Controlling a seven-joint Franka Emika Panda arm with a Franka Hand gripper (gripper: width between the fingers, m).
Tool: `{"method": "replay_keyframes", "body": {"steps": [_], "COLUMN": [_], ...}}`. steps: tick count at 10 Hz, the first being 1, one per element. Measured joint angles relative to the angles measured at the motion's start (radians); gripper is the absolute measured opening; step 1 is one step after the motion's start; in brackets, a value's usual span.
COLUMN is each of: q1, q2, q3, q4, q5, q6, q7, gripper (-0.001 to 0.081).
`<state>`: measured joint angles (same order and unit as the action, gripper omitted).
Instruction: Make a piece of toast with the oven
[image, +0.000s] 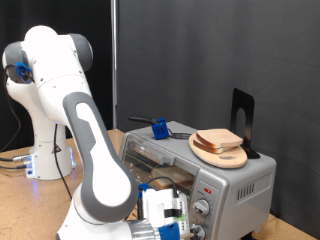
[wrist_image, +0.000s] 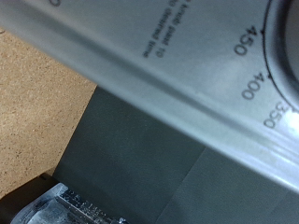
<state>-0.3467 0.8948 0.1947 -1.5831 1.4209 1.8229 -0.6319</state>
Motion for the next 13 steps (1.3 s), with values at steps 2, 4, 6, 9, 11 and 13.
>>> {"method": "replay_keyframes", "body": {"steps": [2,4,6,9,11,13], "q1": [0.0,-0.003,-0.012,-0.047,-0.09,-0.127], "q2": [0.0,-0.007,-0.02,-0.063,-0.091,-0.124], "q3": [0.0,0.0,-0.004,-0.025,-0.036,-0.045], "q4": [0.0,0.003,0.003,-0.004,-0.006,-0.016], "q5": [0.0,0.019,0.021,-0.033,-0.081,-0.1], "q6": [0.001,0.005,0.005,-0.095,-0.232,-0.297], "q7": [0.013,0.021,0.054,0.224,0.329,0.375], "gripper": [0.0097,0.0106,0.03,0.0615,0.0768,0.0805]}}
